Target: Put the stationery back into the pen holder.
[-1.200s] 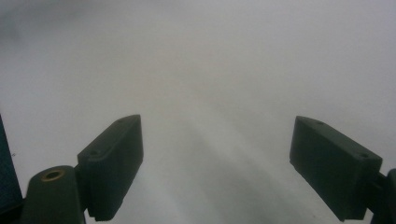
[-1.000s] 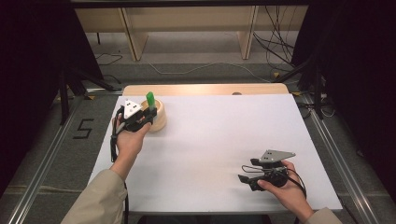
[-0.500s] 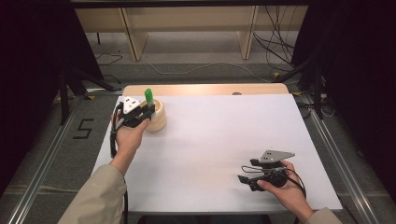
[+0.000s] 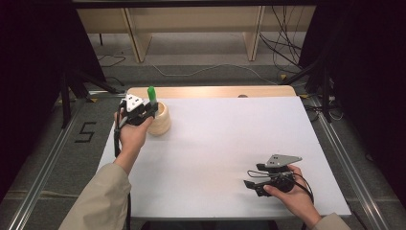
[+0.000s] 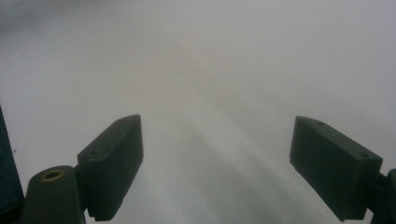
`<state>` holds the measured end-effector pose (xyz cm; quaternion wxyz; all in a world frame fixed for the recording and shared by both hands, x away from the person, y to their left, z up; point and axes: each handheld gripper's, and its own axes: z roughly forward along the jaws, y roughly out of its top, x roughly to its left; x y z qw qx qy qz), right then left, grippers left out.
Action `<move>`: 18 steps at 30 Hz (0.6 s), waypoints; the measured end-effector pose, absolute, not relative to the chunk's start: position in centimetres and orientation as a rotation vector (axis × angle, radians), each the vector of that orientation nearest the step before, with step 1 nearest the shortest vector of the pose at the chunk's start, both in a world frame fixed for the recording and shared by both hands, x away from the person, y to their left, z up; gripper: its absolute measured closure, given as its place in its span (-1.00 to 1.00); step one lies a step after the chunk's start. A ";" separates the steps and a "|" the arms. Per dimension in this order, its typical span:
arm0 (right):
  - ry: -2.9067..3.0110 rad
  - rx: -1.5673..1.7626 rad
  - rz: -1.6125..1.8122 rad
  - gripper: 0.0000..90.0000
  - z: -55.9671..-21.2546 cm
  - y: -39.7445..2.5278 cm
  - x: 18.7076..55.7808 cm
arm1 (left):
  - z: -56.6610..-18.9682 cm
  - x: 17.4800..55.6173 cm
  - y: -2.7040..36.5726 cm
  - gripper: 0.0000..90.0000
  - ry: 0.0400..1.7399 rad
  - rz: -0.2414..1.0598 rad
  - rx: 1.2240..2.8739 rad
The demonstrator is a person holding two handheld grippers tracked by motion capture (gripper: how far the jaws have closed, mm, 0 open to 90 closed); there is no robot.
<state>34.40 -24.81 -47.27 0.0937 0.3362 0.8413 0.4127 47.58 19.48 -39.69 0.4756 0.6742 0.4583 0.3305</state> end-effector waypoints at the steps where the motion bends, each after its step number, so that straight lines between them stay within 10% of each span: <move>1: 2.496 0.997 1.225 -0.59 -47.3 -24.8 34.4 | -39.7 47.7 19.5 0.70 1.122 0.809 1.651; 18: 2.496 0.989 1.229 -0.59 -47.3 -24.8 34.4 | -40.2 49.5 19.5 0.70 1.154 0.819 1.650</move>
